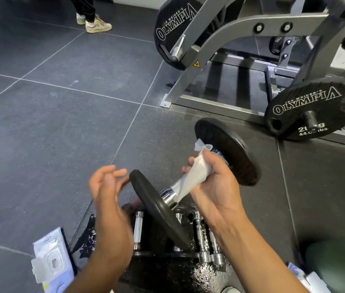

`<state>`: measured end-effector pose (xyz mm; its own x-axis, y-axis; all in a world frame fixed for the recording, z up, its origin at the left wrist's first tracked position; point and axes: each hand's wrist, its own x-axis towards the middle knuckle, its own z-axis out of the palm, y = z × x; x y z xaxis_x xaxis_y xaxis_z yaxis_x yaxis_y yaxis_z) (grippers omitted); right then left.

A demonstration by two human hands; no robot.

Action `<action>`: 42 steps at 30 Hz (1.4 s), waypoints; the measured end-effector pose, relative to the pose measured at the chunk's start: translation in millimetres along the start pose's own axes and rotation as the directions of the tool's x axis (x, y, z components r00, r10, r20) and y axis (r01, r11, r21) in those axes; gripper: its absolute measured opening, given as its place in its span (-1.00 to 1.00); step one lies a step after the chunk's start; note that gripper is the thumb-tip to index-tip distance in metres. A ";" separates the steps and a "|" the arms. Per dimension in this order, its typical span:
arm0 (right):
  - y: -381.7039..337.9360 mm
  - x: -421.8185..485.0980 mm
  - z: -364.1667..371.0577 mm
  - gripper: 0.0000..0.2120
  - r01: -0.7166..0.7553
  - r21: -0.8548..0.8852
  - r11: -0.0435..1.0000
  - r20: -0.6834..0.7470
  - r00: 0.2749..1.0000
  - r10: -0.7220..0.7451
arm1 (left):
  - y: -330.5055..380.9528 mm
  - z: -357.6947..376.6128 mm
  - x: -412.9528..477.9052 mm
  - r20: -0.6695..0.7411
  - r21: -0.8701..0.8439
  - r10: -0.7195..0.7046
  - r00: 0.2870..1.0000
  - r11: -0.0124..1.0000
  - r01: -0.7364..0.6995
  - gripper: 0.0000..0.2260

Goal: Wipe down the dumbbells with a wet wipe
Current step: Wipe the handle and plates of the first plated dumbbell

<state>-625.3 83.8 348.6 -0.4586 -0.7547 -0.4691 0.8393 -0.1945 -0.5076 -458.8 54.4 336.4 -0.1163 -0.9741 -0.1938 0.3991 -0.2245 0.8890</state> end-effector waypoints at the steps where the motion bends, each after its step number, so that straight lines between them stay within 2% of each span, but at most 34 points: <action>1: 0.4 -1.1 0.3 -0.56 -0.006 -0.008 1.000 0.019 1.000 0.006 | 5.4 3.8 2.4 -0.015 -0.019 -0.267 0.963 0.963 0.267 -0.45; 3: 2.8 -4.6 2.7 -0.71 -0.026 -0.022 0.999 0.052 0.998 0.027 | 9.3 5.7 0.5 0.142 -0.097 -0.697 0.703 0.697 0.710 -0.31; 4: 3.9 -5.8 4.1 -0.74 -0.036 -0.032 0.999 0.062 0.997 0.038 | 9.2 5.5 -2.5 0.235 -0.119 -0.768 0.596 0.586 0.802 -0.24; 5: 4.5 -5.9 5.3 -0.76 -0.035 -0.039 0.999 0.064 0.997 0.037 | 9.1 5.8 -5.8 0.262 -0.143 -0.792 0.552 0.534 0.834 -0.20; 7: 5.8 -4.6 7.8 -0.77 0.001 -0.039 0.999 0.063 0.998 0.002 | 4.2 8.7 -14.0 0.286 -0.202 -0.721 0.632 0.599 0.775 -0.22; 9: 6.3 -2.7 9.4 -0.78 0.010 -0.070 0.997 0.066 0.998 -0.006 | -0.5 8.6 -20.3 0.240 -0.165 -0.516 0.822 0.813 0.558 -0.27; 10: 6.2 -1.8 8.9 -0.76 -0.003 -0.100 0.995 0.047 0.999 0.008 | -1.7 7.0 -23.8 0.241 -0.048 -0.313 0.918 0.941 0.334 -0.29; 11: 5.9 -1.5 8.3 -0.74 -0.021 -0.123 0.992 0.016 1.000 0.023 | -4.8 2.7 -25.5 0.321 0.135 -0.078 0.944 0.990 0.036 -0.29; 13: 4.3 -2.4 7.5 -0.71 -0.040 -0.122 0.992 -0.038 0.999 0.036 | -12.3 -8.3 -26.9 0.519 0.297 0.321 0.792 0.802 -0.519 -0.41; 14: 3.4 -2.6 7.2 -0.68 -0.044 -0.099 0.994 -0.052 0.998 0.038 | -17.1 -12.9 -23.5 0.524 0.280 0.437 0.731 0.722 -0.632 -0.51; 15: 2.4 -2.7 6.8 -0.65 -0.052 -0.071 0.996 -0.060 0.997 0.048 | -15.1 -11.4 -19.5 0.438 0.244 0.460 0.773 0.767 -0.594 -0.59; 16: 1.0 -2.6 6.2 -0.62 -0.068 -0.041 0.997 -0.058 0.996 0.065 | -9.2 -6.7 -15.9 0.300 0.213 0.367 0.880 0.874 -0.437 -0.66; 17: 0.0 -2.2 5.5 -0.62 -0.087 -0.011 0.996 -0.046 0.995 0.086 | -4.3 -1.9 -13.3 0.167 0.170 0.146 0.975 0.970 -0.174 -0.72; 18: -0.4 -2.3 4.2 -0.62 -0.106 0.021 0.994 -0.020 0.994 0.106 | -0.6 2.5 -11.4 0.094 0.121 -0.168 0.981 0.980 0.156 -0.64; 19: 0.0 -2.7 3.6 -0.64 -0.125 0.053 0.991 0.014 0.992 0.125 | 0.7 4.4 -8.5 0.061 0.071 -0.493 0.868 0.869 0.489 -0.45; 20: 0.7 -3.2 3.1 -0.66 -0.143 0.083 0.986 0.047 0.989 0.139 | 3.0 2.5 -7.7 0.128 0.018 -0.728 0.674 0.681 0.732 -0.28; 21: 1.6 -3.8 2.5 -0.67 -0.155 0.110 0.982 0.072 0.986 0.148 | 6.7 2.2 -8.4 0.270 -0.019 -0.821 0.504 0.519 0.855 -0.16; 22: 2.5 -3.5 1.8 -0.69 -0.160 0.128 0.979 0.084 0.985 0.150 | 9.3 3.6 -10.1 0.381 -0.041 -0.831 0.405 0.423 0.905 -0.10; 24: 3.7 -2.4 1.4 -0.70 -0.153 0.119 0.981 0.071 0.987 0.146 | 9.5 9.0 -13.9 0.389 -0.114 -0.813 0.434 0.425 0.898 -0.17; 27: 8.4 0.9 2.1 -0.70 -0.099 -0.003 0.995 -0.011 0.995 0.099 | 0.6 13.2 -25.3 0.229 -0.118 -0.587 0.776 0.775 0.621 -0.44; 28: 10.5 2.0 1.8 -0.70 -0.083 -0.050 0.995 -0.044 0.996 0.081 | -1.3 11.4 -29.1 0.245 0.022 -0.365 0.898 0.928 0.371 -0.45; 29: 12.8 3.7 1.3 -0.70 -0.066 -0.079 0.995 -0.070 0.996 0.060 | -3.8 6.4 -31.2 0.331 0.229 -0.099 0.938 0.973 0.022 -0.41; 30: 14.9 5.8 -0.1 -0.71 -0.047 -0.084 0.995 -0.086 0.996 0.040 | -9.6 -3.5 -29.6 0.477 0.377 0.140 0.868 0.859 -0.346 -0.37; 31: 16.7 7.7 -1.1 -0.72 -0.035 -0.070 0.997 -0.088 0.996 0.029 | -12.7 -10.8 -27.4 0.603 0.395 0.320 0.730 0.675 -0.623 -0.39; 32: 18.1 9.9 -2.5 -0.74 -0.025 -0.048 0.999 -0.086 0.996 0.021 | -19.1 -18.5 -21.7 0.671 0.351 0.416 0.613 0.550 -0.758 -0.47; 33: 18.6 11.5 -3.5 -0.76 -0.015 -0.027 1.000 -0.084 0.996 0.012 | -20.8 -19.2 -18.7 0.645 0.324 0.462 0.608 0.555 -0.766 -0.56; 34: 18.8 12.9 -4.4 -0.78 -0.006 -0.015 1.000 -0.083 0.997 0.004 | -17.1 -14.2 -17.2 0.529 0.330 0.436 0.728 0.685 -0.650 -0.60; 35: 17.8 12.6 -4.8 -0.76 0.001 -0.011 1.000 -0.078 0.997 -0.002 | -12.1 -7.6 -14.8 0.340 0.294 0.261 0.903 0.883 -0.366 -0.61; 36: 16.3 11.0 -5.1 -0.73 0.003 -0.015 1.000 -0.065 0.998 -0.004 | -5.8 -0.3 -15.1 0.155 0.162 -0.038 0.987 0.987 0.013 -0.59; 37: 14.4 9.2 -5.3 -0.71 -0.008 -0.022 1.000 -0.037 0.999 0.007 | -4.9 3.2 -14.5 0.102 -0.020 -0.400 0.911 0.914 0.404 -0.50; 38: 12.6 6.9 -5.1 -0.70 -0.033 -0.031 0.999 -0.005 0.999 0.033 | -2.8 4.6 -14.3 0.196 -0.147 -0.652 0.732 0.718 0.680 -0.39; 39: 11.0 3.8 -4.1 -0.69 -0.070 -0.043 0.997 0.018 0.997 0.071 | -0.5 5.1 -12.7 0.292 -0.205 -0.752 0.591 0.555 0.806 -0.30; 40: 10.1 0.8 -2.7 -0.68 -0.109 -0.052 0.993 0.027 0.994 0.110 | 3.7 7.9 -13.9 0.314 -0.221 -0.783 0.536 0.489 0.844 -0.26; 42: 8.1 -1.9 -0.4 -0.65 -0.137 -0.042 0.990 0.016 0.990 0.138 | 0.0 10.5 -18.9 0.280 -0.274 -0.746 0.605 0.541 0.795 -0.22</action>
<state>-617.8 83.9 345.1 -0.3340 -0.7842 -0.5230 0.8811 -0.0626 -0.4688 -466.1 73.0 344.4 -0.6225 -0.4143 -0.6640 0.3732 -0.9029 0.2134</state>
